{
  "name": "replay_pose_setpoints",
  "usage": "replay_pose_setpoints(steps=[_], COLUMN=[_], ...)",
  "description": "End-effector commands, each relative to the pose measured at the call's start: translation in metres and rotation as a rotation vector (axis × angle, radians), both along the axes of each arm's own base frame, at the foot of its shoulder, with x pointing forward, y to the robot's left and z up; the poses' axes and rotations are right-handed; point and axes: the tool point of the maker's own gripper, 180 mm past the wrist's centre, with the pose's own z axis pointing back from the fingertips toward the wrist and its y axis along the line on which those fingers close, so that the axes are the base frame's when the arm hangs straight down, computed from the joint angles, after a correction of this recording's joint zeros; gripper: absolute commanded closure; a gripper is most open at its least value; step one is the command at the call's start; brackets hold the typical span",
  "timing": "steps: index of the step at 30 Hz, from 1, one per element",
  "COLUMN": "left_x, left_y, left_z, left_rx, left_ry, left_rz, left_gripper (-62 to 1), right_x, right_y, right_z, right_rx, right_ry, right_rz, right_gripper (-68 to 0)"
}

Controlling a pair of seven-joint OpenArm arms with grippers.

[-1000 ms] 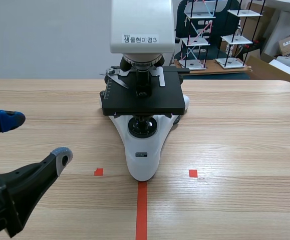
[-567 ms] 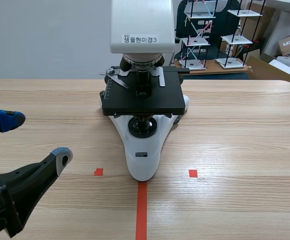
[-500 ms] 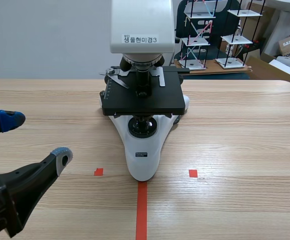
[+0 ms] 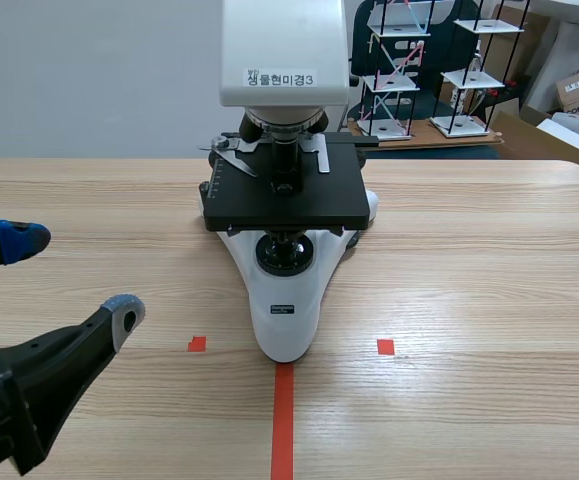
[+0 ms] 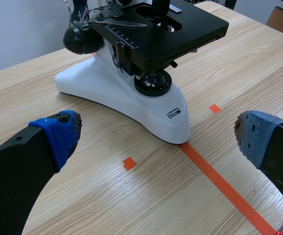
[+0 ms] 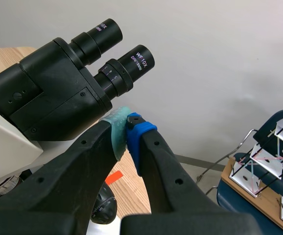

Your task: Return to the home posture

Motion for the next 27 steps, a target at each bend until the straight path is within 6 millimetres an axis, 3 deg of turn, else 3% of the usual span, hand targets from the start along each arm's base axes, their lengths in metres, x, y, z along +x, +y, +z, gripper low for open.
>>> replay_pose_setpoints(steps=[1, 7, 13, 17, 27], left_x=[0.0, 0.0, 0.0, 0.0, 0.0], left_y=[-0.004, -0.004, -0.004, -0.004, -0.004], left_z=[0.008, 0.008, 0.008, 0.008, 0.008], left_rx=[-0.02, -0.02, -0.021, -0.02, -0.02], left_ry=[-0.02, -0.021, -0.021, -0.02, -0.02], left_rz=[-0.008, -0.008, -0.008, -0.008, -0.008], left_gripper=[-62.3, -62.3, -62.3, -62.3, -62.3], right_x=[-0.002, -0.003, -0.019, -0.043, -0.12], right_y=[0.001, 0.0, -0.015, -0.031, -0.056], right_z=[0.014, 0.01, -0.018, -0.022, -0.053], right_rx=[0.013, 0.017, 0.051, 0.106, 0.231], right_ry=[-0.038, -0.031, 0.011, -0.017, 0.01], right_rz=[0.005, 0.004, -0.016, -0.036, -0.081], right_gripper=[0.2, 0.2, -6.3, -12.7, -13.2])
